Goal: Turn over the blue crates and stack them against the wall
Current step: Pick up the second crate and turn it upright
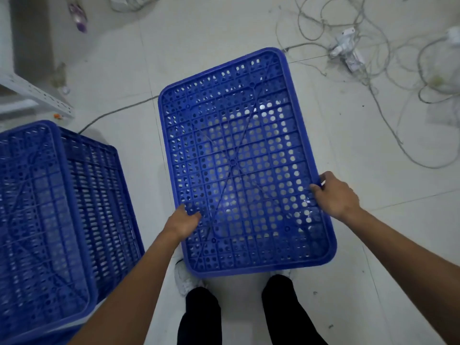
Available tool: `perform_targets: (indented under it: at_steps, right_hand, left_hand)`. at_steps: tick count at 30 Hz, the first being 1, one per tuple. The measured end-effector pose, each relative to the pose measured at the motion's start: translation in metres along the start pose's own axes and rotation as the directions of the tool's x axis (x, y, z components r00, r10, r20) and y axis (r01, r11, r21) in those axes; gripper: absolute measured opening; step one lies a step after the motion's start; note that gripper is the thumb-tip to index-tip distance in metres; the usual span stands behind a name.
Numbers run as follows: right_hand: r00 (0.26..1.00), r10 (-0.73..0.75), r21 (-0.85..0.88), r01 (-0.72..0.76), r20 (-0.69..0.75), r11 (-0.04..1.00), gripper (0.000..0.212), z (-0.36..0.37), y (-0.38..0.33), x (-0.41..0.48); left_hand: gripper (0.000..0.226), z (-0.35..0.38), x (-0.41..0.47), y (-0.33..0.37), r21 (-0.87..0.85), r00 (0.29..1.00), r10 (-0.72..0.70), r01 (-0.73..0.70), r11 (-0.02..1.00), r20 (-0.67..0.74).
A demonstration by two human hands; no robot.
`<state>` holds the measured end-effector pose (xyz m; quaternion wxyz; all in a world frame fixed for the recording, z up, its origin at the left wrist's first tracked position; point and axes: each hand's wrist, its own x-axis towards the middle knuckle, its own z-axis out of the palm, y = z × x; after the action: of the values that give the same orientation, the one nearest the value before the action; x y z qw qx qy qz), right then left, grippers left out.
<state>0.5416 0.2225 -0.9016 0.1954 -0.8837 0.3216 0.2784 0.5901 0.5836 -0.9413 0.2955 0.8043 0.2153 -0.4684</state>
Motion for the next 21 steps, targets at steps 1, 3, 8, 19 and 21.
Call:
perform_targets:
  at_steps: [1,3,8,19,21]
  right_hand:
    - [1.0,-0.013,0.006,0.013,-0.001,1.0,0.029,-0.002,-0.003,-0.006]
    - [0.999,-0.052,0.022,0.052,-0.005,0.998,0.027,-0.004,-0.013,-0.022]
    - [0.979,-0.193,0.049,0.196,-0.073,0.979,0.026,0.005,-0.049,-0.065]
    - [0.908,-0.411,0.232,0.419,-0.084,0.878,0.018,0.037,-0.129,-0.127]
    - [0.861,-0.509,0.266,0.494,-0.018,0.828,0.02,0.04,-0.142,-0.136]
  left_hand:
    - [0.073,0.0,-0.005,0.003,0.01,1.0,-0.007,0.007,1.0,0.015]
    - [0.067,0.0,-0.019,0.012,0.0,0.999,0.001,-0.001,1.0,0.039]
    - [0.039,0.001,-0.064,0.042,-0.041,0.975,0.223,-0.222,0.974,0.01]
    - [0.042,0.0,-0.115,0.077,-0.069,0.861,0.474,-0.493,0.867,-0.186]
    - [0.045,-0.007,-0.112,0.07,0.048,0.843,0.459,-0.466,0.884,-0.281]
